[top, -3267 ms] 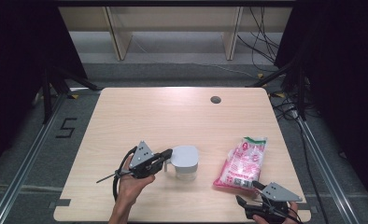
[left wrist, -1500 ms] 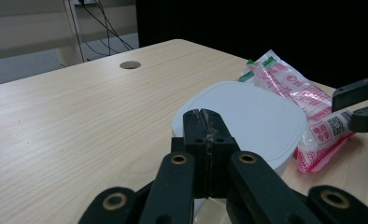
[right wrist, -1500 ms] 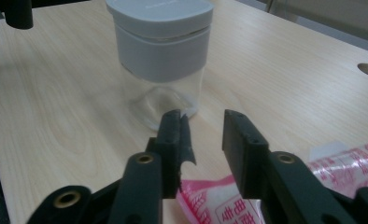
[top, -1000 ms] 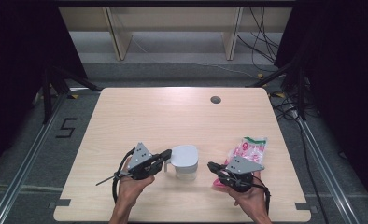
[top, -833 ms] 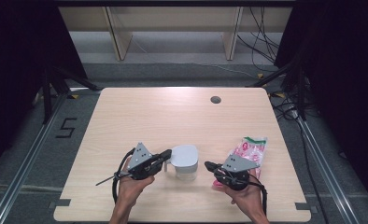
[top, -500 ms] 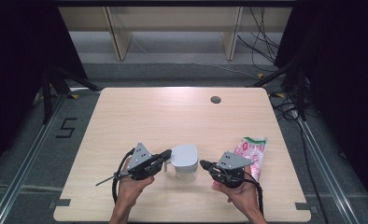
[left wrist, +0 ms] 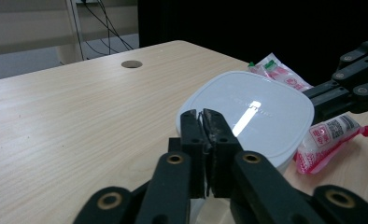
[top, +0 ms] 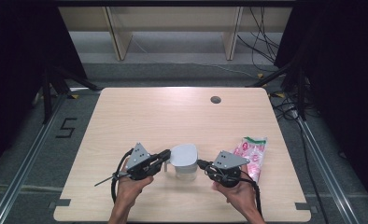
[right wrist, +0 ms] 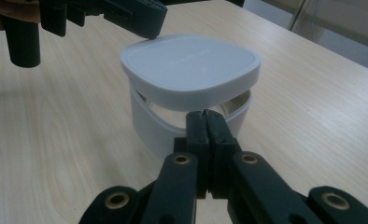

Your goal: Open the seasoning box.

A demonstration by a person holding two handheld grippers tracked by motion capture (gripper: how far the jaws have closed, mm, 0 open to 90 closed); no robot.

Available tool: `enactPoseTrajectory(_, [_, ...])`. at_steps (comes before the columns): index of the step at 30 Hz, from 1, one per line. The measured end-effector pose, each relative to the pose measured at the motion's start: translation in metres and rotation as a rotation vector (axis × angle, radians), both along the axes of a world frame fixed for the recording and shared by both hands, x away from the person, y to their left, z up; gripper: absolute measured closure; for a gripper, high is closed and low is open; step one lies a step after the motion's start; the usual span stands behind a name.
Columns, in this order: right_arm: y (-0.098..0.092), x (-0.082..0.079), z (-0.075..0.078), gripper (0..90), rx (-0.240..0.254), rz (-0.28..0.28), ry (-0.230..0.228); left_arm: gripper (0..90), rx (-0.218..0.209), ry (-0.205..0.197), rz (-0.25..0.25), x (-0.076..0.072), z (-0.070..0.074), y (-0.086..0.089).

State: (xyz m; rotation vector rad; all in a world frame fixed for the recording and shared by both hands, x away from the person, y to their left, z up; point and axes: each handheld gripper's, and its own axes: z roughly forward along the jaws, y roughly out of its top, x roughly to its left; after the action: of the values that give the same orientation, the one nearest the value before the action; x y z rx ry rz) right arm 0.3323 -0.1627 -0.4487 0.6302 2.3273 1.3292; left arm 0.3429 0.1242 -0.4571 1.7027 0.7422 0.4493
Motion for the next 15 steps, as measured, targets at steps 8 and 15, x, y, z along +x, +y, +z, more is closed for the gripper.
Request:
enactPoseTrajectory(8, [0.005,-0.001,0.008,90.0,-0.006,-0.002,-0.021,62.3,-0.075,0.000,0.008,-0.010,-0.001,0.012])
enactPoseTrajectory(15, [0.012,0.001,0.009,90.0,0.017,0.015,-0.022,44.1,-0.078,0.029,0.016,-0.027,-0.005,0.014])
